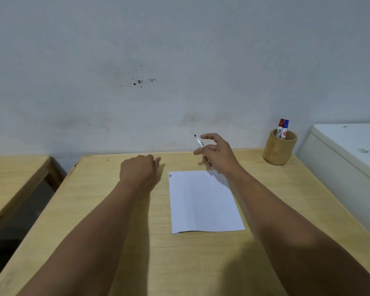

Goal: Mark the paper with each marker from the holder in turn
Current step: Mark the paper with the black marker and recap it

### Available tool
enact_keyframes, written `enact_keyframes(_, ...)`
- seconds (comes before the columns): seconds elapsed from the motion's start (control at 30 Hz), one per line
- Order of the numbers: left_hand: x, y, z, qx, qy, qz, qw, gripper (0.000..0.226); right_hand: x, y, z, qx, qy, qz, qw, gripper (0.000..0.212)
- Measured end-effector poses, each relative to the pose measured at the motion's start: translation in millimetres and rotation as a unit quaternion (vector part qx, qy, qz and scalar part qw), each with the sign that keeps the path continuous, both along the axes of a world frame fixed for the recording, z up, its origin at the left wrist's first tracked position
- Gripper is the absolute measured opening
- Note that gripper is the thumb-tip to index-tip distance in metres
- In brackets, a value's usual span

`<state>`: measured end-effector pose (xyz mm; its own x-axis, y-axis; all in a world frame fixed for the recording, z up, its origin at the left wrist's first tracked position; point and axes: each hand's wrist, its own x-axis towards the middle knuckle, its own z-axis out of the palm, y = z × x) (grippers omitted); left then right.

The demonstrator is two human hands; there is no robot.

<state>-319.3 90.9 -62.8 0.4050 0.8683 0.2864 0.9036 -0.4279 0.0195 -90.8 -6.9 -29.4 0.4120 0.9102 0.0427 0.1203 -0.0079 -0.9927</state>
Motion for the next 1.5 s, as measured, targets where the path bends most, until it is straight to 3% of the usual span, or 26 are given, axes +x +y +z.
enact_keyframes(0.13,2.1,-0.3,-13.9,0.03,0.045,-0.046,0.997,0.049,2.4,-3.7,3.6,0.027,0.077,-0.013,0.997,0.015)
enact_keyframes(0.37,-3.8,-10.7,2.8,-0.045,-0.019,-0.001,0.999,0.055,-4.1,-9.6,8.8,0.044,0.258,-0.009,0.965,0.038)
enact_keyframes(0.5,-14.6,-42.6,13.4,-0.041,-0.119,-0.01,0.992,0.053,-17.0,-12.8,9.8,0.057,0.225,-0.025,0.972,0.012)
enact_keyframes(0.6,-21.9,-71.1,9.1,-0.006,-0.191,-0.046,0.981,0.042,-30.6,-14.0,10.4,0.03,0.187,-0.063,0.98,0.028)
enact_keyframes(0.7,-31.6,-91.0,-2.8,-0.021,-0.221,-0.081,0.972,0.041,-44.7,-15.9,4.8,0.019,0.154,-0.054,0.986,0.017)
enact_keyframes(0.77,-35.6,-97.1,-6.5,-0.062,-0.212,-0.091,0.971,0.056,-53.7,-13.7,-1.2,0.012,0.115,-0.049,0.992,0.016)
enact_keyframes(0.87,-37.3,-101.8,-9.2,-0.105,-0.165,-0.092,0.976,0.083,-68.0,-7.0,-10.9,-0.002,0.067,-0.067,0.996,0.039)
enact_keyframes(1.0,-39.3,-107.4,-15.0,-0.08,-0.116,-0.118,0.983,0.084,-78.5,0.0,-21.1,-0.012,0.06,-0.054,0.997,0.025)
enact_keyframes(1.13,-41.4,-109.3,-13.8,-0.071,-0.107,-0.122,0.984,0.082,-83.1,3.2,-37.7,-0.024,0.054,-0.053,0.997,0.047)
enact_keyframes(1.2,-41.8,-109.7,-11.7,-0.074,-0.107,-0.131,0.983,0.084,-83.3,3.3,-43.6,-0.014,0.047,-0.064,0.997,0.044)
enact_keyframes(1.4,-56.4,-107.5,-12.7,-0.168,-0.006,-0.15,0.974,0.128,-84.0,7.5,-49.0,-0.036,0.023,-0.084,0.996,0.039)
enact_keyframes(1.5,-60.5,-108.2,-13.8,-0.19,0.023,-0.157,0.969,0.139,-84.1,7.8,-51.9,-0.038,0.026,-0.092,0.995,0.035)
